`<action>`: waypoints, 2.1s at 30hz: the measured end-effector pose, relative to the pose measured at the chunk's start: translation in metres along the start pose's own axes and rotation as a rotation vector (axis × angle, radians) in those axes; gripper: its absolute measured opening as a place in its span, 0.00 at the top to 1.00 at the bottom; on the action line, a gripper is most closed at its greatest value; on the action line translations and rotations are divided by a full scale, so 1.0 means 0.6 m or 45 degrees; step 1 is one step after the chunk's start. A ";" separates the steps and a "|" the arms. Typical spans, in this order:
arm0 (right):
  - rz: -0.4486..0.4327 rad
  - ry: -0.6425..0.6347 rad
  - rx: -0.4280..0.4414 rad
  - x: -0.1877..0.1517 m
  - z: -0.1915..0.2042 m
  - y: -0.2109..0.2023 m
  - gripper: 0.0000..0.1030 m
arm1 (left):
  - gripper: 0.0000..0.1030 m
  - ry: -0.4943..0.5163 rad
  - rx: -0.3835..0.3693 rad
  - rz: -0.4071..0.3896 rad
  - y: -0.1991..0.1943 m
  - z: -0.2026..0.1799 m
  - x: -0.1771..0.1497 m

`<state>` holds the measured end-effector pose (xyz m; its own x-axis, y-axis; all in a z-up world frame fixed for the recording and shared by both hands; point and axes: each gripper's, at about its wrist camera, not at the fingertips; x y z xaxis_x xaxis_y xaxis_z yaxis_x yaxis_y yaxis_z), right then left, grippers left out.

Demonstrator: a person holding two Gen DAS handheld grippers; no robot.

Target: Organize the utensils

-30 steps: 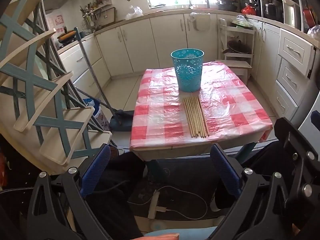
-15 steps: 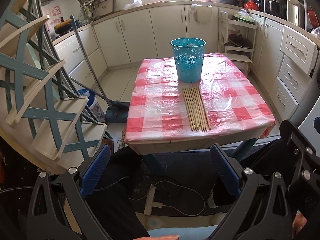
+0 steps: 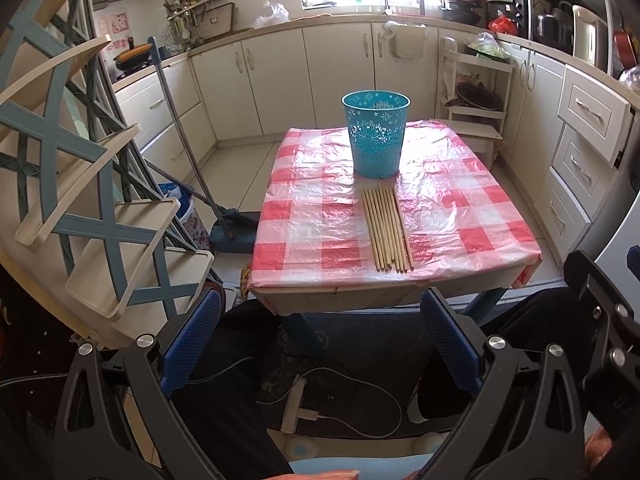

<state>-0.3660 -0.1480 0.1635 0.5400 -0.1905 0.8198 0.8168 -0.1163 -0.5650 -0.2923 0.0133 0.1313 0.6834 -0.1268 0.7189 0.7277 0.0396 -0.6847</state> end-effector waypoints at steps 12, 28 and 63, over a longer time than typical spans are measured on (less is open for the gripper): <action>-0.020 -0.030 0.023 -0.001 0.017 -0.005 0.06 | 0.07 -0.040 -0.006 -0.017 -0.005 0.021 -0.002; 0.074 -0.041 0.022 0.006 0.024 0.044 0.06 | 0.07 -0.054 -0.104 0.162 0.093 0.020 -0.007; 0.506 -0.324 0.226 0.031 0.092 0.609 0.89 | 0.07 -0.230 -0.130 0.269 0.504 -0.011 0.120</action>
<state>-0.0462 -0.1400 -0.0227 0.8307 0.0600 0.5534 0.5478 0.0886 -0.8319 -0.0234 0.0094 -0.0250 0.8250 0.0527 0.5626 0.5649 -0.0549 -0.8233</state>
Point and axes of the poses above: each gripper's, at about its wrist camera, not at the fingertips, and y roughly the way its jaws point, z to its left, x to its top, and after that the axes turned 2 degrees about -z, right-handed
